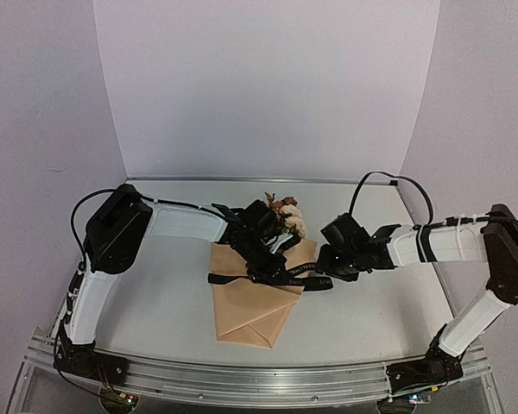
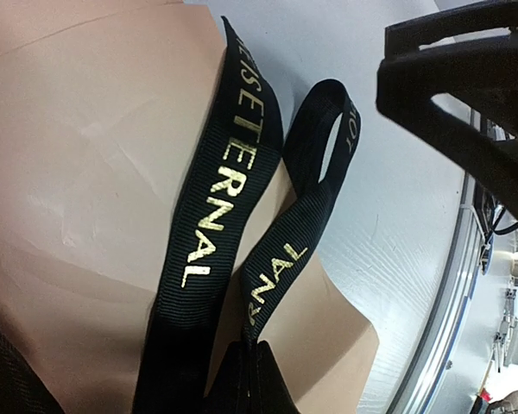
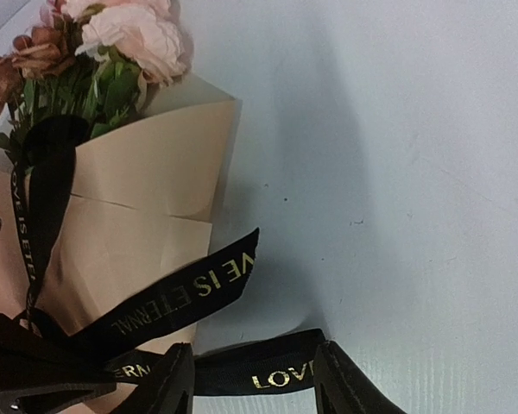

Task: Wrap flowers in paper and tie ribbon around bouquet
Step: Cross the ribbon over the folded bouquet.

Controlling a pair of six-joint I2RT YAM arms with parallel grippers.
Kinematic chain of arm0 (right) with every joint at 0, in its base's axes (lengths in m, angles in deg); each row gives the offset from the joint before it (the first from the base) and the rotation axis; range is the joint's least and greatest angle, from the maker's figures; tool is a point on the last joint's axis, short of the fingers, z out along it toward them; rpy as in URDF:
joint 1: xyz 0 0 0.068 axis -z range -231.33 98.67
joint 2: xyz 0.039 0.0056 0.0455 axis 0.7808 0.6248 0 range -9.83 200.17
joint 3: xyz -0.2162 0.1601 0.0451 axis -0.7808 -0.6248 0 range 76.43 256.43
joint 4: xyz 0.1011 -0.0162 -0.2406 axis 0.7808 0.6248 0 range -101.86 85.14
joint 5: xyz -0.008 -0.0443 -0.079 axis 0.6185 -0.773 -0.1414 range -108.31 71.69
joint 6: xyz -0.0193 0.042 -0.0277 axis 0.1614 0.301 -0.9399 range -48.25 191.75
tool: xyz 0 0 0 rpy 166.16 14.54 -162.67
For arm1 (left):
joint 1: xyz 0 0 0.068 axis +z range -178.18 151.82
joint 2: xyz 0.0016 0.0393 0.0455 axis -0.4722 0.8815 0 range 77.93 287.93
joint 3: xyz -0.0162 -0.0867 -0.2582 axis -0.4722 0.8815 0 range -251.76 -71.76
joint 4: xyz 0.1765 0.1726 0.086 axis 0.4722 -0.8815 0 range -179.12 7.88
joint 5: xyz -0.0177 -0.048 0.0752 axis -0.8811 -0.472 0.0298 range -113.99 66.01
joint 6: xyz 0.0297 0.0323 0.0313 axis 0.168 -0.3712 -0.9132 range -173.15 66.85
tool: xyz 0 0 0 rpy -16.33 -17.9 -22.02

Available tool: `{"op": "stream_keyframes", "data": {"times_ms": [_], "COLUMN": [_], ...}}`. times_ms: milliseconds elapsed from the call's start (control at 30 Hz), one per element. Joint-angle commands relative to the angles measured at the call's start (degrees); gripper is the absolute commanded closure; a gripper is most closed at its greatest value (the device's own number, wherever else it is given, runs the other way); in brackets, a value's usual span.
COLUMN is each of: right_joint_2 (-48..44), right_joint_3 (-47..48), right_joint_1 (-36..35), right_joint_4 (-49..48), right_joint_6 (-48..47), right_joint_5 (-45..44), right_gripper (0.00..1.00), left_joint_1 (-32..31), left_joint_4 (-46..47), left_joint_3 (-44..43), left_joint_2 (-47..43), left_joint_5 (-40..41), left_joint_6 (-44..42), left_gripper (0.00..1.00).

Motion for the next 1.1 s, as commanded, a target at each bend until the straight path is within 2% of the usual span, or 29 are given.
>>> {"op": "stream_keyframes", "data": {"times_ms": [0,267,500,733,900,1000,1067], "right_joint_2": [3.3,8.0,10.8,11.7,10.4,9.6,9.0], "right_joint_3": [4.4,4.8,5.8,6.3,6.3,6.0,5.7], "right_joint_1": [0.3,1.7,3.0,3.8,3.8,3.8,3.8], "right_joint_4": [-2.0,-5.1,-6.9,-7.5,-7.5,-7.4,-7.4], "right_joint_6": [0.5,10.9,13.8,14.3,13.4,13.1,13.0], "right_joint_5": [5.3,7.5,7.6,6.9,5.6,5.3,5.2], "right_gripper": [0.47,0.38,0.39,0.53,0.73,0.8,0.87], "left_joint_1": [0.2,0.4,0.4,0.5,0.8,1.0,1.1], "left_joint_4": [-0.8,2.7,2.6,2.6,2.9,3.0,3.2], "left_joint_3": [-1.4,0.8,0.5,0.6,1.2,1.2,1.4], "left_joint_2": [-1.2,-3.4,-3.0,-3.1,-3.5,-3.6,-3.8], "left_joint_5": [-1.0,-1.2,-1.7,-1.8,-2.1,-2.1,-2.2], "left_joint_6": [-1.5,-0.5,-0.5,-0.5,-0.4,-0.3,-0.2], "left_gripper": [1.0,0.95,0.96,0.97,0.96,0.96,0.96]}}
